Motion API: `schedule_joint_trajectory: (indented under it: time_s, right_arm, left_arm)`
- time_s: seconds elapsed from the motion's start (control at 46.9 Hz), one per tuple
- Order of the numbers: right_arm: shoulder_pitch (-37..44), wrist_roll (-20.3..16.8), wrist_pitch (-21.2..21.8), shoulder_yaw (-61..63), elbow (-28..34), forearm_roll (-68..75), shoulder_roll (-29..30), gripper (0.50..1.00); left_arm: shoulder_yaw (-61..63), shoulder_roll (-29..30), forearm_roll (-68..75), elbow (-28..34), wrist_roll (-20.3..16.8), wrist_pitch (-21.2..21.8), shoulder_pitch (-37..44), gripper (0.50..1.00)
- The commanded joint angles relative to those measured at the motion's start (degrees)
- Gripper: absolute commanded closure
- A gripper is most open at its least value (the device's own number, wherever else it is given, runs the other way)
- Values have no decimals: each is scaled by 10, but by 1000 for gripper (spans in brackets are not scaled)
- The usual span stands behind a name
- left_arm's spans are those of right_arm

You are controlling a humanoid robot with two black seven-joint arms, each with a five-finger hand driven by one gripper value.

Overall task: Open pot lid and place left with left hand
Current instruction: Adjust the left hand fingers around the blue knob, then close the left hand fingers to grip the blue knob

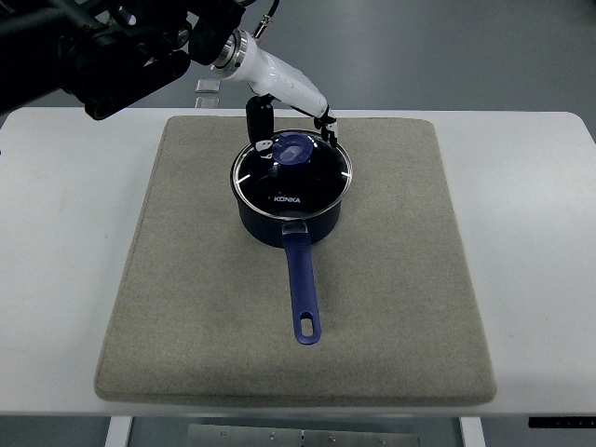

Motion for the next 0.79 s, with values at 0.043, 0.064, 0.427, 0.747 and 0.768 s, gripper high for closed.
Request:
schedule_joint_trajectory:
  time_s: [0.043, 0.064, 0.427, 0.747, 0.768]
  right_arm:
    - [0, 0, 0, 0, 0, 0, 0, 583]
    - [0, 0, 0, 0, 0, 0, 0, 583]
    - [0, 0, 0, 0, 0, 0, 0, 583]
    - [0, 0, 0, 0, 0, 0, 0, 583]
    - [0, 0, 0, 0, 0, 0, 0, 583]
  left_arm:
    - [0, 5, 1, -21, 0, 0, 1, 737]
    - [1, 6, 2, -26, 0, 0, 2, 748]
    - [2, 10, 9, -25, 0, 9, 4, 733]
    - [1, 22, 19, -25, 0, 28, 7, 684]
    - [1, 24, 19, -25, 0, 28, 7, 673]
